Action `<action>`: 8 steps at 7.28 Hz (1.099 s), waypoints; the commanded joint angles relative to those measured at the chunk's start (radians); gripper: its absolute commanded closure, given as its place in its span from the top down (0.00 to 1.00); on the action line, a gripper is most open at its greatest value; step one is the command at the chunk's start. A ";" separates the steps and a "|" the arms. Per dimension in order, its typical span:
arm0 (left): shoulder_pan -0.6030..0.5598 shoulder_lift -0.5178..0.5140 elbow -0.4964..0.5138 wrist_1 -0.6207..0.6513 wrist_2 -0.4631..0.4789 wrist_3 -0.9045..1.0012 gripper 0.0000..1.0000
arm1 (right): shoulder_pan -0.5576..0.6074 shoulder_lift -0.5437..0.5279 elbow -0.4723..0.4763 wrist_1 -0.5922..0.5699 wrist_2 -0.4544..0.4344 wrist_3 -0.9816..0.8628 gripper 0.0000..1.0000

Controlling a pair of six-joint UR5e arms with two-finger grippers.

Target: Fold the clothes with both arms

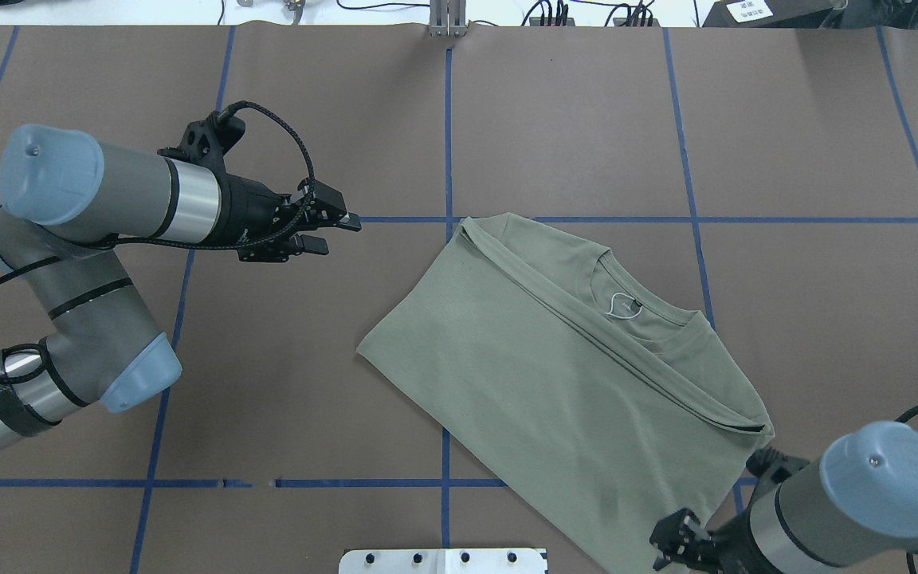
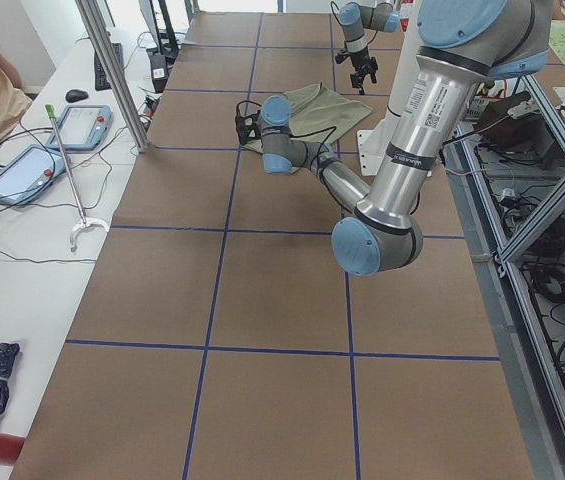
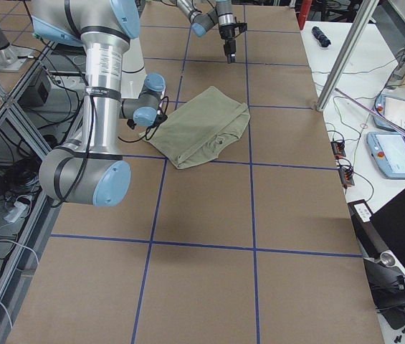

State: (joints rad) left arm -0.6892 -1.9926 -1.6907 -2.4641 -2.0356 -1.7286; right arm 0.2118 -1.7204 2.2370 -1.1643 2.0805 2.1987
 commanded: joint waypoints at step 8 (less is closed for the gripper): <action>0.277 0.043 0.008 0.157 0.331 -0.062 0.70 | 0.423 0.220 -0.198 -0.005 -0.003 -0.155 1.00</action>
State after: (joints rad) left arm -0.4231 -1.9504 -1.6853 -2.3085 -1.7154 -1.7913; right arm 0.6363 -1.5019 2.0434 -1.1690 2.0783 2.0439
